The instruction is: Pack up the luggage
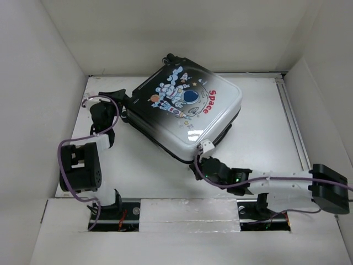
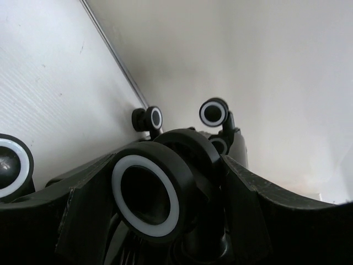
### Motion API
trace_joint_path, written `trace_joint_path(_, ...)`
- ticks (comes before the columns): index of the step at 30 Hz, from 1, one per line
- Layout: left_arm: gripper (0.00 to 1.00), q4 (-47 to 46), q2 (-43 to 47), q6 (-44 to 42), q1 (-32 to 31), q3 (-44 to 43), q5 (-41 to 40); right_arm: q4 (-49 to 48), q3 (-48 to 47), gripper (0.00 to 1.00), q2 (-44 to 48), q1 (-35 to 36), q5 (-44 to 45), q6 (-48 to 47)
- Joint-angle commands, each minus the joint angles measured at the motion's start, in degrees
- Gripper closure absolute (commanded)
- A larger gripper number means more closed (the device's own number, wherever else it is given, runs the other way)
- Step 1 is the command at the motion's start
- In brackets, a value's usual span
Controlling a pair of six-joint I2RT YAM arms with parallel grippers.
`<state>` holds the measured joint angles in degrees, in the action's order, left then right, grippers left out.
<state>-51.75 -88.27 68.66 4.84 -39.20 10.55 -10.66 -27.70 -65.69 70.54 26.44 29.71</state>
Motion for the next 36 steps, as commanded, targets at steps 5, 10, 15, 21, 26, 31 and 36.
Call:
trace_joint_path(5, 1.00, -6.78, 5.73, -1.08, -2.73, 5.44, 2.97, -5.34, -13.00, 1.00, -11.48, 3.47, 1.07, 1.82)
trace_joint_path(10, 1.00, -8.02, 10.29, -0.55, -5.17, 10.18, 2.38, -2.98, -1.68, 1.00, 5.36, -10.57, -5.06, 2.63)
trace_joint_path(15, 1.00, -7.49, 14.44, -1.69, -9.93, 12.39, 0.53, 9.31, -5.41, 1.00, 20.86, -30.00, -16.92, -8.41)
trace_joint_path(21, 1.00, -6.71, 19.79, -2.39, -19.49, 15.20, -3.68, 22.08, -12.21, 1.00, 18.76, -39.52, -36.60, -10.74)
trace_joint_path(26, 1.00, -4.24, 22.79, -4.42, -23.21, 15.73, -6.33, 1.65, -0.96, 1.00, 17.98, -29.00, -50.88, 6.02)
trace_joint_path(31, 1.00, -6.44, 23.32, -2.92, -24.27, 17.76, -4.57, 8.36, -6.73, 1.00, 10.94, -16.15, -24.89, 5.71)
trace_joint_path(36, 1.00, -5.65, 25.16, -2.92, -25.40, 18.99, -3.25, 12.32, -9.73, 1.00, 12.96, -17.53, -11.93, 1.07)
